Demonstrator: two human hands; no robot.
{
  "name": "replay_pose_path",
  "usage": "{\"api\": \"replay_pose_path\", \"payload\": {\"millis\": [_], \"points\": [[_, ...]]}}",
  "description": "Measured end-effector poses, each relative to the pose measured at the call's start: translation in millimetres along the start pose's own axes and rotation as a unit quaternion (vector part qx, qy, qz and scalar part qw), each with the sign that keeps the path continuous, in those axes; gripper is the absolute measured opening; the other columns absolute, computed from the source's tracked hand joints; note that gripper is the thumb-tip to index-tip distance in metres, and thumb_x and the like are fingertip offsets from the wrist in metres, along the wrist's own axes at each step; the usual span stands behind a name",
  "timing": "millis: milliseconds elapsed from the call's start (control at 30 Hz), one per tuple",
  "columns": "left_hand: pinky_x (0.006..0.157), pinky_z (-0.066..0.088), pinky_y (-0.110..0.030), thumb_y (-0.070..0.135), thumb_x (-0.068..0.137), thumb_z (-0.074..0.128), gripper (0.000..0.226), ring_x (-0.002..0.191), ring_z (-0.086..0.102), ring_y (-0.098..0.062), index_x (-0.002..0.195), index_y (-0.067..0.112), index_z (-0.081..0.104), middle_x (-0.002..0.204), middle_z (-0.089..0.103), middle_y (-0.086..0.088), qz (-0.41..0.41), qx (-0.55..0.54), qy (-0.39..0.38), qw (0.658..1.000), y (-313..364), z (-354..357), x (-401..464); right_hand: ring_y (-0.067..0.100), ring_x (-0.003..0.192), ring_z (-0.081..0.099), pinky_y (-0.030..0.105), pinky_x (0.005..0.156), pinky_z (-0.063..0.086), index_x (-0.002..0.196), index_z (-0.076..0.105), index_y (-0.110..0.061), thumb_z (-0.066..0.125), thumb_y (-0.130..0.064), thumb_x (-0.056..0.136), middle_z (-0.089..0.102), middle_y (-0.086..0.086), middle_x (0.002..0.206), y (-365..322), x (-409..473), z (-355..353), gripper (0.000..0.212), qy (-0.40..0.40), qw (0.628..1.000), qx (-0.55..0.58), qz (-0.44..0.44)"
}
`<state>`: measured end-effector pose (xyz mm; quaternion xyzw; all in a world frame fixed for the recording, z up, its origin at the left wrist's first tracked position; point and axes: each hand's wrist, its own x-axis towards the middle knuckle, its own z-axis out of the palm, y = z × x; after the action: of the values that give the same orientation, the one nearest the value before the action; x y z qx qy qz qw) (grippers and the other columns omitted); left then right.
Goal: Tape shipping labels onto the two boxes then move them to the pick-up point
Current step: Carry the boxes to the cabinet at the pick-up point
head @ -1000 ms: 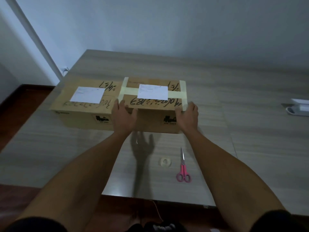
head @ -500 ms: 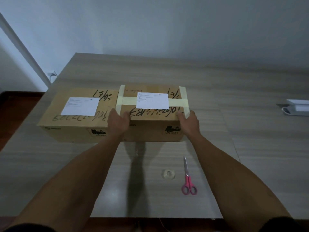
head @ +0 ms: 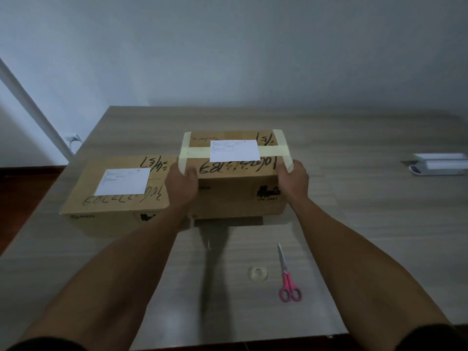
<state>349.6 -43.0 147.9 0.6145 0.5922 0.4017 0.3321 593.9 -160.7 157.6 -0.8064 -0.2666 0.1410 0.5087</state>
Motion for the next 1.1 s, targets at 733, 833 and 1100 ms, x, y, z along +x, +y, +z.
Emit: {"api": "replay_pose_path", "payload": {"millis": [733, 833, 1100], "points": [[0.082, 0.051, -0.033, 0.032, 0.105, 0.048, 0.034, 0.104, 0.058, -0.02, 0.123, 0.005, 0.059, 0.117, 0.063, -0.01, 0.069, -0.027, 0.196, 0.978, 74.3, -154.7, -101.4, 0.022, 0.087, 0.058, 0.028, 0.071, 0.04, 0.115, 0.065, -0.011, 0.055, -0.049, 0.101, 0.063, 0.003, 0.1, -118.0, -96.0, -60.9, 0.041, -0.024, 0.983, 0.05, -0.172], [0.087, 0.057, -0.04, 0.034, 0.104, 0.046, 0.035, 0.106, 0.062, -0.025, 0.121, 0.007, 0.06, 0.116, 0.064, -0.01, 0.055, -0.017, 0.233, 0.971, 60.7, -198.8, -118.9, 0.021, 0.085, 0.058, 0.028, 0.07, 0.04, 0.113, 0.065, -0.01, 0.054, -0.047, 0.102, 0.064, 0.002, 0.098, -134.7, -127.1, -43.1, 0.04, -0.055, 0.976, 0.061, -0.201], [0.091, 0.054, -0.039, 0.031, 0.104, 0.048, 0.033, 0.109, 0.061, -0.027, 0.122, 0.005, 0.06, 0.119, 0.063, -0.014, -0.002, 0.013, 0.364, 0.931, 6.2, -339.5, -181.9, 0.022, 0.086, 0.062, 0.031, 0.07, 0.047, 0.107, 0.065, -0.014, 0.052, -0.053, 0.101, 0.066, 0.001, 0.096, -183.7, -246.0, 27.6, 0.042, -0.173, 0.948, 0.078, -0.257]]}}
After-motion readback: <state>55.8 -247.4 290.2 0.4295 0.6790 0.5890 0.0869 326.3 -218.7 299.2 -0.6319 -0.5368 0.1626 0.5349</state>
